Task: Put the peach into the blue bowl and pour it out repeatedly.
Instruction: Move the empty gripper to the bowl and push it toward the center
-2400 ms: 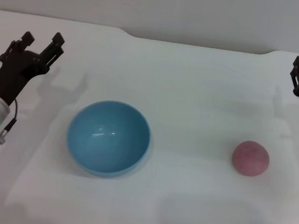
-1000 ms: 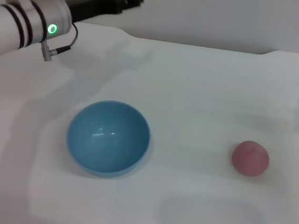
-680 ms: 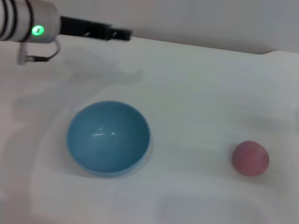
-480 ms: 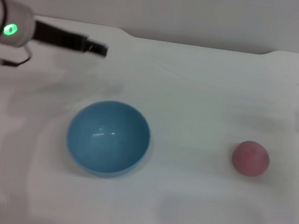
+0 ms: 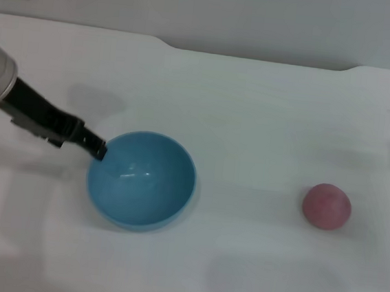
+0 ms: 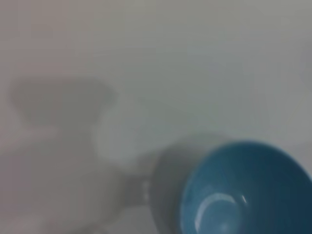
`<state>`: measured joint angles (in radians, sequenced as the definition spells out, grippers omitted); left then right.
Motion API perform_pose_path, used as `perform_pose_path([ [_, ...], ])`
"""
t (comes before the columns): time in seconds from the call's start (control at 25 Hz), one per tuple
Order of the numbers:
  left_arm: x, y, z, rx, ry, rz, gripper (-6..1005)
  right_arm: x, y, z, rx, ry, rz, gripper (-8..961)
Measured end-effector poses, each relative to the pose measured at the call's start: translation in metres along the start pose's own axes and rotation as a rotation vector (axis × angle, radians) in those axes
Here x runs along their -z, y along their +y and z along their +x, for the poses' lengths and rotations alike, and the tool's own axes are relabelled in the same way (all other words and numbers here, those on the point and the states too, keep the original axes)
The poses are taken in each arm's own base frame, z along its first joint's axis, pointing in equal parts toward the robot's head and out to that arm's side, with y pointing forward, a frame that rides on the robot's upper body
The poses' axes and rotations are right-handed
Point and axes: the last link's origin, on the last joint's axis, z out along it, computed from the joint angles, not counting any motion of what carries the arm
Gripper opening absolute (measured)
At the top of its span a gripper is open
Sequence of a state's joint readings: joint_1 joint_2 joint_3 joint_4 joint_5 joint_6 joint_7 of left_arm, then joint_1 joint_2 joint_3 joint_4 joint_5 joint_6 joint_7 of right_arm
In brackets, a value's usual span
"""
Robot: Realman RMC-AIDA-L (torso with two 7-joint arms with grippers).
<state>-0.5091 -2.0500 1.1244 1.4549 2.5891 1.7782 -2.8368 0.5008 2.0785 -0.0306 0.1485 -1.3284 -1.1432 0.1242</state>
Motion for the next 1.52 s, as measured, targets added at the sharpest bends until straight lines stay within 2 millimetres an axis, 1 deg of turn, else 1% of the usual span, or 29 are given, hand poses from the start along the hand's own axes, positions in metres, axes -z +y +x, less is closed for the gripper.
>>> perform_pose_path([
  [0.2,-0.004,0.0,-0.001,0.015,0.005,-0.011,777,-0.003,-0.001,-0.003,0.01,-0.008,-0.004,452],
  [0.36,-0.02,-0.007,-0.004,0.06,-0.016,-0.023,771,-0.005,0.0,-0.004,0.015,-0.01,-0.01,449],
  [0.48,-0.028,-0.011,-0.005,0.08,-0.019,-0.028,767,-0.005,-0.001,-0.004,0.016,-0.011,-0.009,448],
  [0.6,-0.032,-0.011,-0.003,0.085,-0.018,-0.03,762,-0.006,-0.001,-0.005,0.021,-0.014,-0.009,446],
  [0.68,-0.038,-0.01,0.001,0.085,-0.027,-0.037,759,-0.007,-0.003,-0.006,0.028,-0.016,-0.008,445],
  [1.12,-0.054,-0.013,0.005,0.092,-0.03,-0.034,743,-0.006,-0.004,-0.006,0.031,-0.015,-0.005,438],
  [1.32,-0.056,-0.014,0.006,0.084,-0.026,-0.029,736,-0.006,-0.004,-0.006,0.03,-0.016,-0.005,435],
  [1.52,-0.067,-0.015,0.003,0.08,-0.062,-0.042,729,-0.007,-0.003,-0.007,0.03,-0.018,-0.007,432],
])
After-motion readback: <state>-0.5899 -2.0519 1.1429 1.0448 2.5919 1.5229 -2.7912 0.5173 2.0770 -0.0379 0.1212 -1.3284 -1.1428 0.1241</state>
